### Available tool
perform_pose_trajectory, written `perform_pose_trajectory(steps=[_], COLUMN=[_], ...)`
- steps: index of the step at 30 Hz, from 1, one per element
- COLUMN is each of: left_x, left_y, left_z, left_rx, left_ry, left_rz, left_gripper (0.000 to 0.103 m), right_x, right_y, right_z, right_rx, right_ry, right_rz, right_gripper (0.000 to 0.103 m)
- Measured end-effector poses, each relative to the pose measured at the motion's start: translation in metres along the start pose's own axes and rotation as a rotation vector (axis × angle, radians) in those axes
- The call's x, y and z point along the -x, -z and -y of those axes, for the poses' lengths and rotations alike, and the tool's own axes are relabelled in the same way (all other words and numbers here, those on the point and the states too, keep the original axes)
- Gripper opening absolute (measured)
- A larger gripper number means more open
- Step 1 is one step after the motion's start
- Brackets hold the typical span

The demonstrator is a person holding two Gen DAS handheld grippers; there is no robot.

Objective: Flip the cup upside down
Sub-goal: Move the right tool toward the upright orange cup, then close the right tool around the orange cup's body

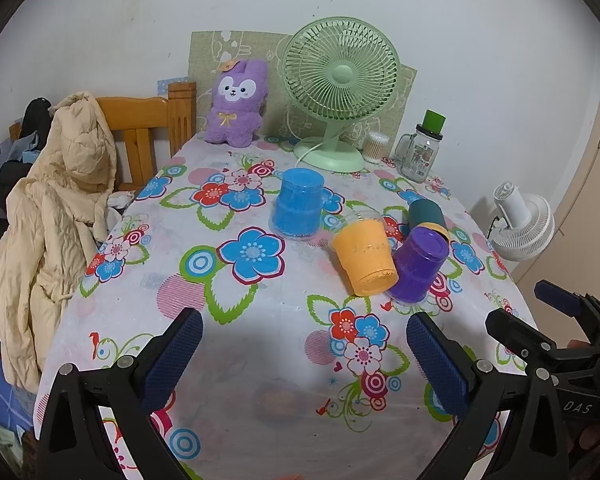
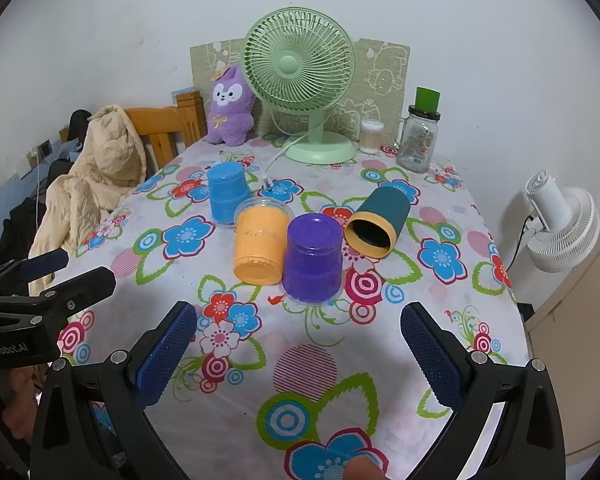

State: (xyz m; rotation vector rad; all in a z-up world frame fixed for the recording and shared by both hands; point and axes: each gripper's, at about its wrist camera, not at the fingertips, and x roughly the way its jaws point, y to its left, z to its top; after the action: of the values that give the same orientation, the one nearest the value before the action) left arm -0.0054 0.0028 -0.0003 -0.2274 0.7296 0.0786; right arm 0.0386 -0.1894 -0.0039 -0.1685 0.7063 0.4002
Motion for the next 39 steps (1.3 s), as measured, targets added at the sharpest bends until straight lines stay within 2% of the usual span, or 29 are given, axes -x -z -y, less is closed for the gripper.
perform_pose_trajectory(steps=[27, 39], left_x=[-0.005, -0.012], left_y=[0.001, 0.004], left_z=[-0.001, -0.012], left_rx=[0.007, 0.028], left_ry=[0.0, 0.005], left_rz=[-0.008, -0.027], left_gripper=[0.103, 0.103], right_x=[-0.002, -0.016], right_y=[-0.001, -0.001], right_z=[-0.004, -0.011], right_rx=[0.009, 0.023], right_ry=[-0.001, -0.004], right_rz=[-0.009, -0.042], right_gripper=[0.103, 0.103])
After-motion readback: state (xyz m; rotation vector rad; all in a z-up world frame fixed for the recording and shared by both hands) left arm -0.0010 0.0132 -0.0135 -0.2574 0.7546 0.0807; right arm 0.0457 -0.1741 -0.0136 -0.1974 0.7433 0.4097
